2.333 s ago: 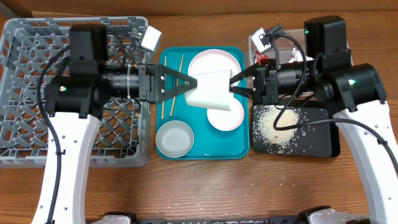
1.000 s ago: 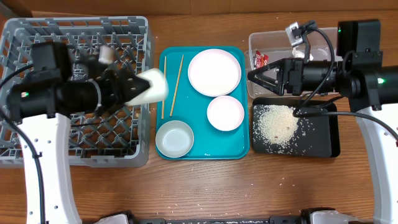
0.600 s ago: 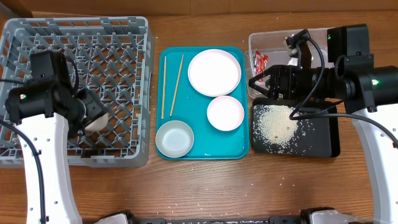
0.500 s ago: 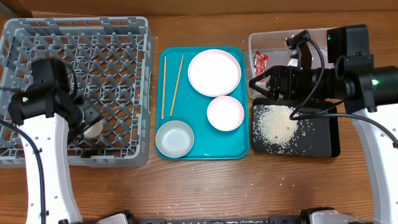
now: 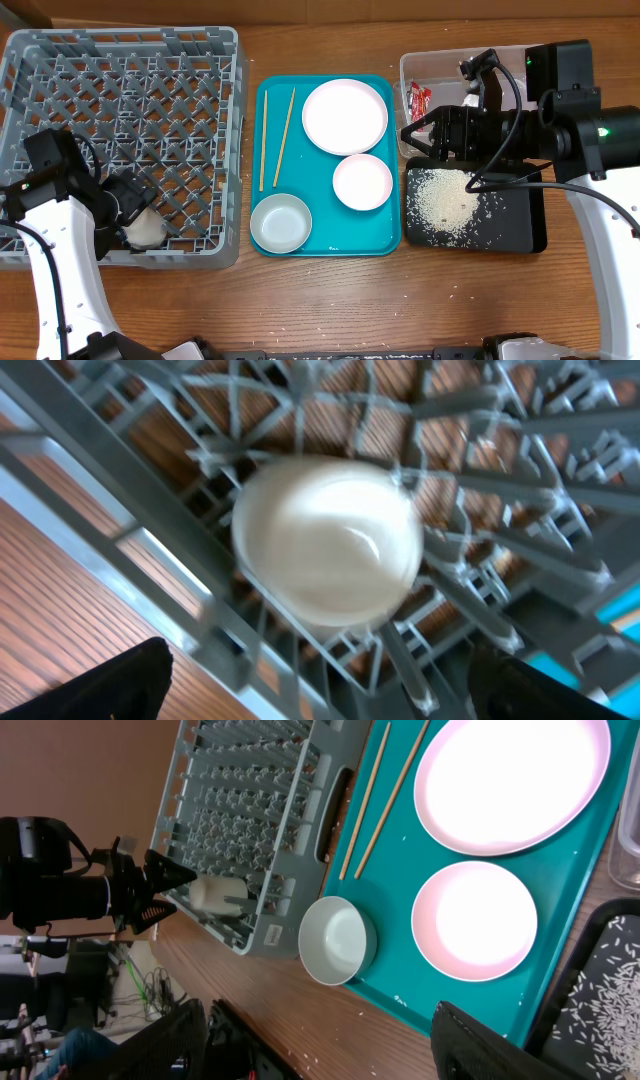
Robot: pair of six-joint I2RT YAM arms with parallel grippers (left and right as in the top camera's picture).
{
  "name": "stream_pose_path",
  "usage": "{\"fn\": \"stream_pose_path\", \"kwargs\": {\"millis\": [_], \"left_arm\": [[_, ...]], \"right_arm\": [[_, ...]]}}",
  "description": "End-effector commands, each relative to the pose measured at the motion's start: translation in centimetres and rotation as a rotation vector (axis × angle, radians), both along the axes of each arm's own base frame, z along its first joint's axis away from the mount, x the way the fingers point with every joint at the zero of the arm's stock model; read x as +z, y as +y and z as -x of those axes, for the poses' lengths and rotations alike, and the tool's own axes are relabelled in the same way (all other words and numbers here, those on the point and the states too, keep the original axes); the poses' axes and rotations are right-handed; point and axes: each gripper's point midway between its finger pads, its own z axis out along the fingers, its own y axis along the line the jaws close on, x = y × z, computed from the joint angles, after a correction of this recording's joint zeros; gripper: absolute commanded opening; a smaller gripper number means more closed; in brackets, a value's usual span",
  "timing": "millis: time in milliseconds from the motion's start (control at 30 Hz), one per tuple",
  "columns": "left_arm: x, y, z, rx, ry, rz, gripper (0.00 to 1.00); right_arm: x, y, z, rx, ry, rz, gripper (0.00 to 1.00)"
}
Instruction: Sort waste into correct bins and load items into the dishwasher
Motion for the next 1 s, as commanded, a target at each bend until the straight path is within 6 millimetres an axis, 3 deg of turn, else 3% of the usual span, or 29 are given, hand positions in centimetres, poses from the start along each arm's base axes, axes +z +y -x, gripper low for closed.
{"fn": "stream_pose_path", "kwargs": {"millis": [0,167,267,467,600,700,833,967], "left_arm": [[3.3,-1.2,-1.9,-0.062,-0.103,0.068,0.91],[9.9,-3.5,-3.8,-0.247,-0.251,0.091,0.79],[14.0,-5.5,-4.0,-0.371,-0.325,0.045,0.77],[20.3,-10.1,-3.4,-0.609,-0.504,-0.085,0.78],[22.1,-12.1,-1.8,-0.681,-0.567,-0.121,0.85],[22.7,-12.5,-0.8,-0.694,-0.584,-0.128,1.0],[22.5,-12.7,0.0,-0.694,-0.568,-0.119,1.0],[22.0,-12.7,-0.1,-0.693,-0.549,-0.108,1.0]], "right_arm": [[1.0,0.0,0.4,-0.001,-0.029,0.001,0.73],[0.7,-0.1,0.6,-0.004,-0.017,0.009,0.75],[0.0,0.2,0.6,-0.005,-0.014,0.062,0.7],[-4.5,2.5,1.0,-0.061,0.099,0.271,0.62],[-7.9,4.9,1.0,-0.06,0.136,0.413,0.58],[-9.9,7.2,1.1,-0.002,0.14,0.462,0.58],[-11.6,9.2,1.1,0.036,0.153,0.474,0.68],[-11.7,9.6,0.8,0.028,0.156,0.463,0.79]]}}
